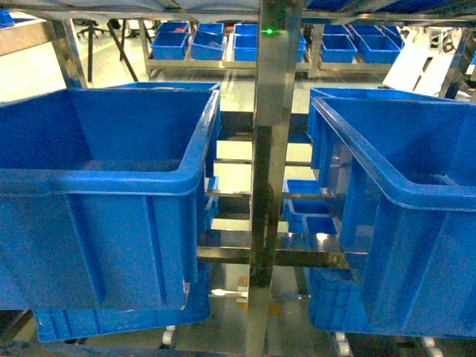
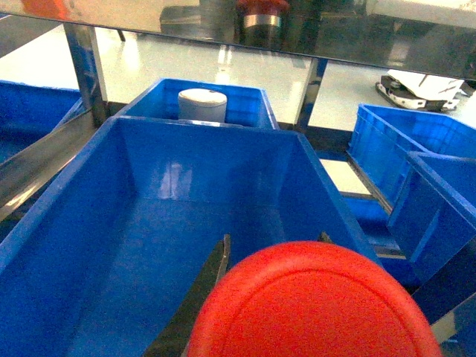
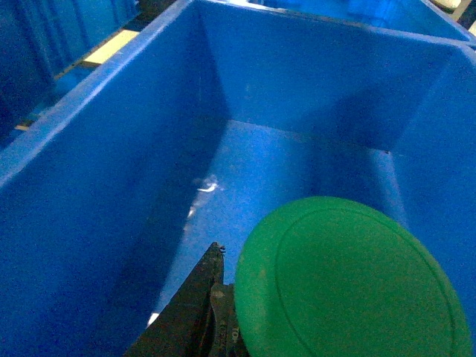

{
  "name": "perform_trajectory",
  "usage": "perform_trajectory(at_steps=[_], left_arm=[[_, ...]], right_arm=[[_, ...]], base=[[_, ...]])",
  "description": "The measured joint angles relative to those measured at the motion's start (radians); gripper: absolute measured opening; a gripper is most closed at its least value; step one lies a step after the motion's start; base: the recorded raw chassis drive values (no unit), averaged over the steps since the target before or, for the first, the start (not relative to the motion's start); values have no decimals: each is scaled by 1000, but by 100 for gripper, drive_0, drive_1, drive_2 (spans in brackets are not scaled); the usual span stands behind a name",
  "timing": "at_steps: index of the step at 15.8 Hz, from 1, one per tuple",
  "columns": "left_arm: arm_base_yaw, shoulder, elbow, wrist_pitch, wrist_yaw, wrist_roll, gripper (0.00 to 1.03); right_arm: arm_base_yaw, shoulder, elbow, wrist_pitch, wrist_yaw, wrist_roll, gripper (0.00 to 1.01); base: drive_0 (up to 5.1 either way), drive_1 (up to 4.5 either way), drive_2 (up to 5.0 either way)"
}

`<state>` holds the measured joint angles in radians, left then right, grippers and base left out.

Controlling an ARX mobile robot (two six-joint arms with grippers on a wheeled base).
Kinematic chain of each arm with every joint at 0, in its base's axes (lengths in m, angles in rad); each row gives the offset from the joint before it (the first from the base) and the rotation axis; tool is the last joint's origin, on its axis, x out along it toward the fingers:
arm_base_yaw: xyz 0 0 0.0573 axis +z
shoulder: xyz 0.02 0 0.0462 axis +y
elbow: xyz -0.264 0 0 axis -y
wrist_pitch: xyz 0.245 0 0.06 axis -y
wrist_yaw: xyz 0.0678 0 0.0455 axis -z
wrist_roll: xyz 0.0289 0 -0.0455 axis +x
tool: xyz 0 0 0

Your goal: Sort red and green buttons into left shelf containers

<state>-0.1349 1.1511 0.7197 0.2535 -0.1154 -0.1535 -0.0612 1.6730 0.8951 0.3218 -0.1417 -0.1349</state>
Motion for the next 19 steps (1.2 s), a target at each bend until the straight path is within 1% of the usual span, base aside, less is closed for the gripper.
perform_trajectory(at_steps=[1, 2, 3, 4, 5, 6, 7, 8, 9, 11, 12, 13, 14, 15, 17, 19], left_arm=[[0, 0, 0, 0, 0, 0, 26], [0, 0, 0, 0, 0, 0, 26], [0, 0, 0, 0, 0, 0, 26], [1, 0, 0, 0, 0, 0, 26], [1, 0, 0, 0, 0, 0, 26], [1, 0, 0, 0, 0, 0, 26], [0, 0, 0, 0, 0, 0, 26], [0, 0, 0, 0, 0, 0, 26], [0, 0, 0, 0, 0, 0, 26], [1, 0, 0, 0, 0, 0, 26], [1, 0, 0, 0, 0, 0, 26], [1, 0, 0, 0, 0, 0, 26], [1, 0, 0, 0, 0, 0, 26], [1, 0, 0, 0, 0, 0, 26], [1, 0, 0, 0, 0, 0, 26], [1, 0, 0, 0, 0, 0, 26]], right_arm=[[-3, 72, 76, -42, 8, -2, 33], [-5, 139, 135, -61, 27, -1, 33], [-5, 212, 208, -121, 34, 15, 33], [-5, 278, 274, -190, 27, 25, 33], [-4, 316, 315, -231, 27, 36, 33], [-3, 344, 349, -257, 35, 47, 37], [-5, 381, 404, -306, 41, 76, 48], [-6, 412, 439, -317, 66, 87, 61], [-12, 421, 439, -310, 76, 90, 70], [-26, 417, 418, -251, 89, 97, 90], [-33, 371, 343, -146, 102, 89, 98], [-33, 327, 283, -79, 105, 78, 98], [-31, 256, 208, -5, 97, 69, 98], [-31, 211, 169, 31, 87, 63, 98], [-29, 78, 49, 127, 61, 56, 98], [-32, -55, -83, 142, 19, 64, 98]], base=[[0, 0, 0], [0, 0, 0], [0, 0, 0], [0, 0, 0], [0, 0, 0], [0, 0, 0], [0, 0, 0], [0, 0, 0], [0, 0, 0], [0, 0, 0], [0, 0, 0], [0, 0, 0], [0, 0, 0], [0, 0, 0], [0, 0, 0], [0, 0, 0]])
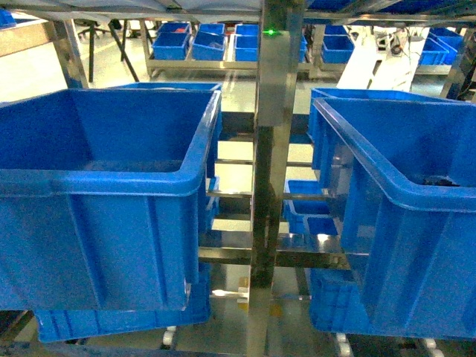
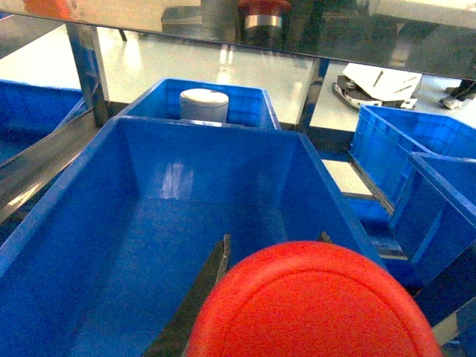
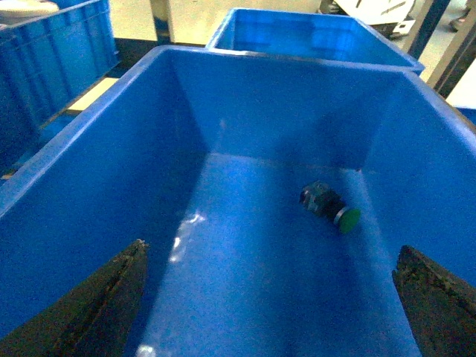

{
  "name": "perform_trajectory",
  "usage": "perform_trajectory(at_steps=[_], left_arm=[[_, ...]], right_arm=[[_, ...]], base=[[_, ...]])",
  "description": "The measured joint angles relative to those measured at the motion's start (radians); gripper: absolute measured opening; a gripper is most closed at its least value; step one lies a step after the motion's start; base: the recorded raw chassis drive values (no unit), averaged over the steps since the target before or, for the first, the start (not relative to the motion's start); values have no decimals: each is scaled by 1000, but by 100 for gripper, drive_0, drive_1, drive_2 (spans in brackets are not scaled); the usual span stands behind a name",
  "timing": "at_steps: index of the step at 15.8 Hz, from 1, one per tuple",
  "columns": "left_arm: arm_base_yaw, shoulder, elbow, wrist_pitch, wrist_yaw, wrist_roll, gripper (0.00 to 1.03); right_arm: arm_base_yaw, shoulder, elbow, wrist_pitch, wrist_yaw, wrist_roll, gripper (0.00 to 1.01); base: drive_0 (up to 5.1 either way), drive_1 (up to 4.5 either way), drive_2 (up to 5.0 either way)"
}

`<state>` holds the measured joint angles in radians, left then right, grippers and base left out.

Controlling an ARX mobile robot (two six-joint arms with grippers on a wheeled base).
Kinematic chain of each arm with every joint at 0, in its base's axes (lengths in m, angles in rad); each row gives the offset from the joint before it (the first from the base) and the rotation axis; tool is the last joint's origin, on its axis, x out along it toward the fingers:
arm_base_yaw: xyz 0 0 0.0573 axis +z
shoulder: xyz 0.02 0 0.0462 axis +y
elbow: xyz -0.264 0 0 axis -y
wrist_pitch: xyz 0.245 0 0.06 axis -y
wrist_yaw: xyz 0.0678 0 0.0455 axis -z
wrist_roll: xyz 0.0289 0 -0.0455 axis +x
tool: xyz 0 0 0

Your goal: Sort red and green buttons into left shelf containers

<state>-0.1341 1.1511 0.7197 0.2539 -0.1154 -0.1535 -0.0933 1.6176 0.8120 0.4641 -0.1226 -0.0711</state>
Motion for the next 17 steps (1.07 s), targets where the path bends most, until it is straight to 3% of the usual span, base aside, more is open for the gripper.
perform_trajectory(at_steps=[3, 6, 7, 8, 14, 17], left_arm=[[0, 0, 0, 0, 0, 0, 26], [0, 0, 0, 0, 0, 0, 26], [0, 0, 0, 0, 0, 0, 26], [0, 0, 0, 0, 0, 0, 26], [2, 0, 0, -6, 2, -2, 26], [12, 24, 45, -11, 24, -33, 26]], right_arm=[[-3, -72, -77, 8, -23, -1, 98], [-18, -369, -372, 63, -61, -11, 98], [10, -442, -540, 209, -18, -12, 98], [9, -441, -605, 237, 14, -17, 98], [8, -435, -622, 236, 24, -17, 98], [8, -435, -622, 235, 24, -16, 98]], base=[[0, 0, 0], [0, 0, 0], [0, 0, 0], [0, 0, 0], [0, 0, 0], [0, 0, 0]])
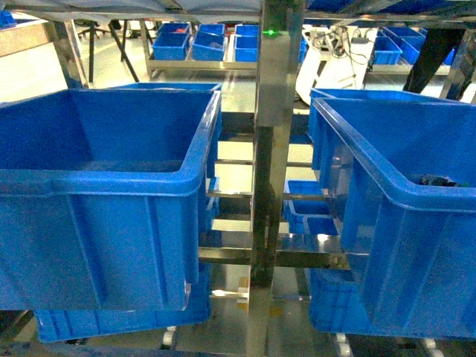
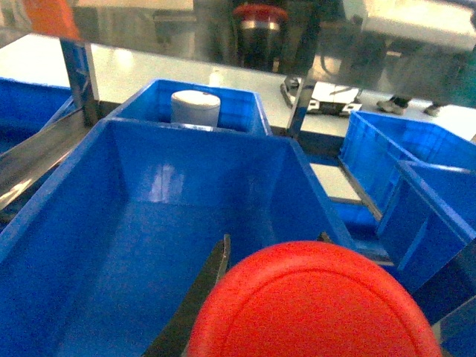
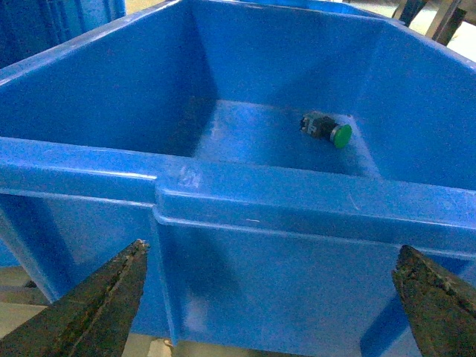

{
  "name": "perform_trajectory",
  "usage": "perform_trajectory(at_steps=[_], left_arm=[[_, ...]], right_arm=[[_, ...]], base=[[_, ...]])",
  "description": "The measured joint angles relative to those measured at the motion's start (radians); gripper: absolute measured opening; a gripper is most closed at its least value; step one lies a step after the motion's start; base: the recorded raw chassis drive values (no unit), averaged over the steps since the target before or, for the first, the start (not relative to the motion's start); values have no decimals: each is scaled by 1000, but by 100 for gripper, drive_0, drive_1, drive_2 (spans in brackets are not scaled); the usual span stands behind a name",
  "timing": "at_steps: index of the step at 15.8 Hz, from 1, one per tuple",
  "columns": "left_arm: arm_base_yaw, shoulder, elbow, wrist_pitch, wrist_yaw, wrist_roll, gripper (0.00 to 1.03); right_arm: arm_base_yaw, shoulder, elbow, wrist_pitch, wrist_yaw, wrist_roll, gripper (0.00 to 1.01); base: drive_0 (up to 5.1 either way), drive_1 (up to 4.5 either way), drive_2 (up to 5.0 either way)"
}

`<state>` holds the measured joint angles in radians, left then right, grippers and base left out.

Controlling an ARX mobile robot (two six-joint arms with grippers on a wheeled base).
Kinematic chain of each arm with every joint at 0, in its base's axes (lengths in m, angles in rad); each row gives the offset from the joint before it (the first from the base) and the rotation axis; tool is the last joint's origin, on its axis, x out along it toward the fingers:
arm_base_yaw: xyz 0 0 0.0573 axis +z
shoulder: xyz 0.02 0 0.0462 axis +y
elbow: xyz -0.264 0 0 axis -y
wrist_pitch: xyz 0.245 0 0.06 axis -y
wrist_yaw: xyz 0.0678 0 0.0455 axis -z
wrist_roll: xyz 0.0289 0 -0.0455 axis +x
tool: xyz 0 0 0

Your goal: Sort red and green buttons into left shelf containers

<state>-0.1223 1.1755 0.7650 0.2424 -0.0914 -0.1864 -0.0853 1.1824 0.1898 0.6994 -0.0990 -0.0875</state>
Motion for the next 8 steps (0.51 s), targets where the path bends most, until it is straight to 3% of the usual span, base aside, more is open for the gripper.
perform_trajectory(at_steps=[3, 5, 6, 8], left_arm=[[18, 46, 99, -46, 69, -45, 26], [24, 108, 145, -79, 123, -50, 26], [28, 180, 159, -138, 139, -24, 26], [52, 395, 226, -146, 151, 95, 26]], right_arm=[[0, 0, 0, 0, 0, 0, 98], [0, 0, 0, 0, 0, 0, 98], [0, 0, 0, 0, 0, 0, 98], [0, 0, 0, 0, 0, 0, 98]], base=[[0, 0, 0], [0, 0, 0], [0, 0, 0], [0, 0, 0]])
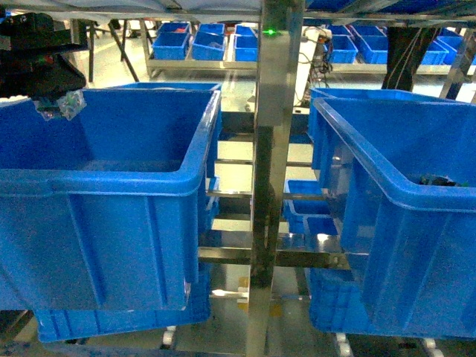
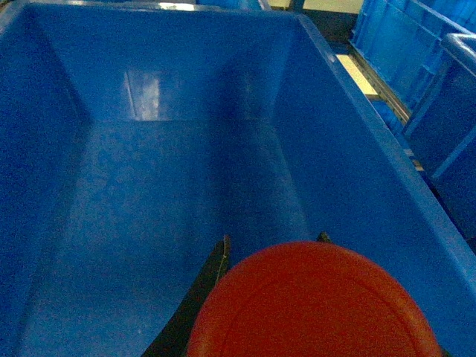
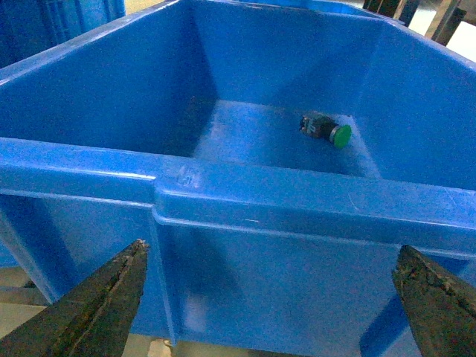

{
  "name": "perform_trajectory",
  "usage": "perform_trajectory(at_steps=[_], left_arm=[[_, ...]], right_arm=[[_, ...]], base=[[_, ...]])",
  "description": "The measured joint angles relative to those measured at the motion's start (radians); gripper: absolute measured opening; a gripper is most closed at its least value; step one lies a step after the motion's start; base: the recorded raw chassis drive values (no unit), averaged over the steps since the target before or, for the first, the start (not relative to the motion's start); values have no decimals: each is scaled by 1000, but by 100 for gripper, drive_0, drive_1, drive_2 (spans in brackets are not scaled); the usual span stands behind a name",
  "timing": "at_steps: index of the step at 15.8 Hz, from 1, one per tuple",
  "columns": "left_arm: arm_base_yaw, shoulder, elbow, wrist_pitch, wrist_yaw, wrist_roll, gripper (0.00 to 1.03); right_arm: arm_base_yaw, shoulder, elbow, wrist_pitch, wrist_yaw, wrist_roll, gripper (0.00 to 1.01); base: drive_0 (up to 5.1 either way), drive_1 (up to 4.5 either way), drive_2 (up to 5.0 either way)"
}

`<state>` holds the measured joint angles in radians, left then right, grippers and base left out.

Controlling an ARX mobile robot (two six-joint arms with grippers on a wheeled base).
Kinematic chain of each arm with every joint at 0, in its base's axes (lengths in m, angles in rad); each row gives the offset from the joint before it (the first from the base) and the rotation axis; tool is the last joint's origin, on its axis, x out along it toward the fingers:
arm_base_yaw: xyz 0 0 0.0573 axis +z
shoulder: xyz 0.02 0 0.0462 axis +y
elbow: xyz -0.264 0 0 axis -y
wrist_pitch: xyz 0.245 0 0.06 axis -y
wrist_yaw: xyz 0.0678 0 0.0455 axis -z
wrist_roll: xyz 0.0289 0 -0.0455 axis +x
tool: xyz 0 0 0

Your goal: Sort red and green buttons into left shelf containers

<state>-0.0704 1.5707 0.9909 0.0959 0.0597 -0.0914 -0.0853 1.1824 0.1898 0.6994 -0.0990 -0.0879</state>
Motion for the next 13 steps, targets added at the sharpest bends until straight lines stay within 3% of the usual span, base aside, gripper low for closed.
perform_trajectory(at_steps=[2, 13], left_arm=[[31, 167, 118, -34, 5, 66, 26], [61, 292, 222, -85, 25, 99, 26]], right_arm=[[0, 0, 0, 0, 0, 0, 98], [0, 0, 0, 0, 0, 0, 98]], base=[[0, 0, 0], [0, 0, 0]])
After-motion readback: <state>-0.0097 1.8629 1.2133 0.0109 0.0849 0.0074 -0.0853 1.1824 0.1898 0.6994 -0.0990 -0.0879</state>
